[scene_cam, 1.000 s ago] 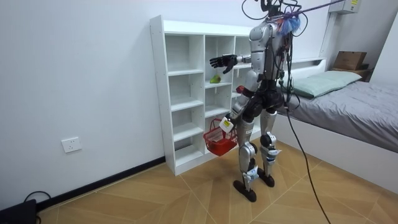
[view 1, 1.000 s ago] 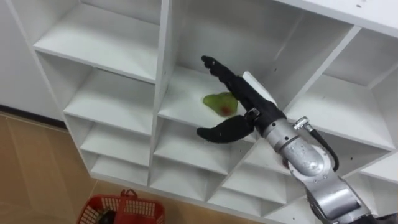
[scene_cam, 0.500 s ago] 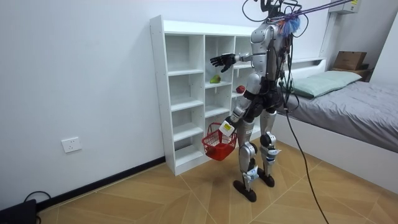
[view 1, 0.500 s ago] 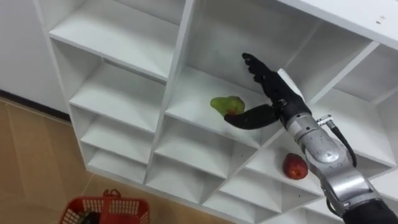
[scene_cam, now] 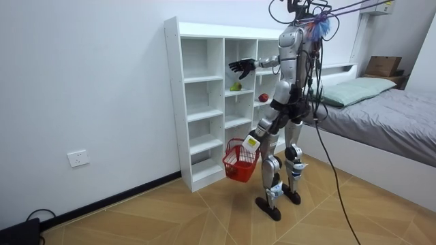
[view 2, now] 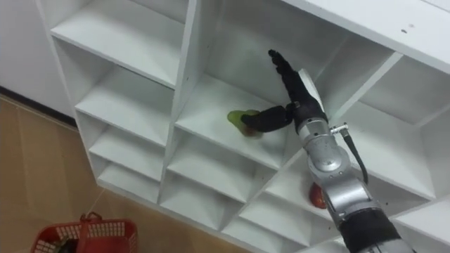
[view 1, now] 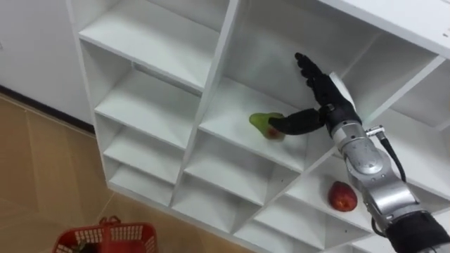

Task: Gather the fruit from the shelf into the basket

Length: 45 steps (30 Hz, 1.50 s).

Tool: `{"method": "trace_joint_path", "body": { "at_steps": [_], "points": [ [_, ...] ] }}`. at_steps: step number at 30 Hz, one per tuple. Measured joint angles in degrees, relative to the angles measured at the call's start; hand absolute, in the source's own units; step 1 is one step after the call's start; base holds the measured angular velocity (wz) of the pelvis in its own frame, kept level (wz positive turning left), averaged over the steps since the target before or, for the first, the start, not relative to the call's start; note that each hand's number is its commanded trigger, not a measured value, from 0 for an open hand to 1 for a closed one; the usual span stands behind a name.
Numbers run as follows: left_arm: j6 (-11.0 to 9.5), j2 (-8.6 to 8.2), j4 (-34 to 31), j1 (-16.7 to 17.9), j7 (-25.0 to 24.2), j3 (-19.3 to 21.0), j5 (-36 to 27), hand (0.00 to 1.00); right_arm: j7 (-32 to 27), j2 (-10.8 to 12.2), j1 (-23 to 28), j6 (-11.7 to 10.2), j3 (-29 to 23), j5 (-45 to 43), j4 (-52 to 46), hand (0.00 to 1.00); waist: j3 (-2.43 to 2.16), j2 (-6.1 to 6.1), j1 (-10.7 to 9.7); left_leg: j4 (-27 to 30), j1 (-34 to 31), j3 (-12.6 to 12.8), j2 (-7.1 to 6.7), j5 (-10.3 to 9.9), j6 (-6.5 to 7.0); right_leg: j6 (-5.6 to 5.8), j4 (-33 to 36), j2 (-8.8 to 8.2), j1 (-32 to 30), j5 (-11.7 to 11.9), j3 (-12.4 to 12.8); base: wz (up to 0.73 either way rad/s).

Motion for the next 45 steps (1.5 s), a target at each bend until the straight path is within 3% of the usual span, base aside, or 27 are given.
{"method": "trace_joint_path", "body": {
  "at_steps": [10, 16, 24, 30, 45],
  "points": [
    [1.45, 0.38, -0.34, -0.14, 2.9, -0.83, 2.39, 1.0, -4.05, -0.02, -2.69, 0.08, 0.03, 3.7, 5.61, 0.0, 0.58, 0.04, 0.35, 2.12, -2.79, -1.86, -0.52, -0.04, -0.03, 0.02, -0.08, -0.19, -0.92, -0.01, -1.42, 0.11],
    [2.1, 0.31, -1.21, -0.63, 3.36, -3.23, 2.39, 1.0, -5.56, -0.01, -5.84, -0.21, 0.5, 4.48, 11.4, 0.0, 1.13, 1.01, 0.79, 4.1, -6.1, -2.7, -0.7, -0.04, -0.18, -0.18, 0.02, -0.07, -3.25, 0.11, -1.78, 0.08],
    [4.24, 0.32, -3.24, -0.03, 2.98, -4.64, 2.49, 1.0, -4.72, 0.64, -6.97, -0.48, 1.95, 7.34, 17.71, 0.0, 0.48, 2.75, 1.89, 4.17, -7.14, -3.49, -0.96, 0.05, -0.21, -0.17, 0.02, -0.17, -4.15, 0.11, -2.03, 0.03],
    [4.33, 0.17, -4.0, -0.59, 2.94, -4.65, 3.75, 1.0, -3.4, 0.65, -7.04, -0.46, 2.02, 7.36, 18.55, 0.0, 0.29, 2.53, 1.88, 4.32, -7.75, -3.6, -1.03, 0.08, -0.21, -0.18, 0.07, -0.16, -4.67, 0.11, -1.51, 0.0],
    [4.4, -0.16, -5.77, -1.24, 2.83, -6.74, 4.83, 1.0, -1.96, 1.04, -7.47, -0.4, 2.26, 7.35, 21.01, 0.0, 0.44, 3.26, 2.01, 4.35, -8.16, -3.73, -1.19, 0.18, -0.16, -0.16, 0.08, -0.23, -5.06, 0.13, -1.25, 0.0]
  ]
}}
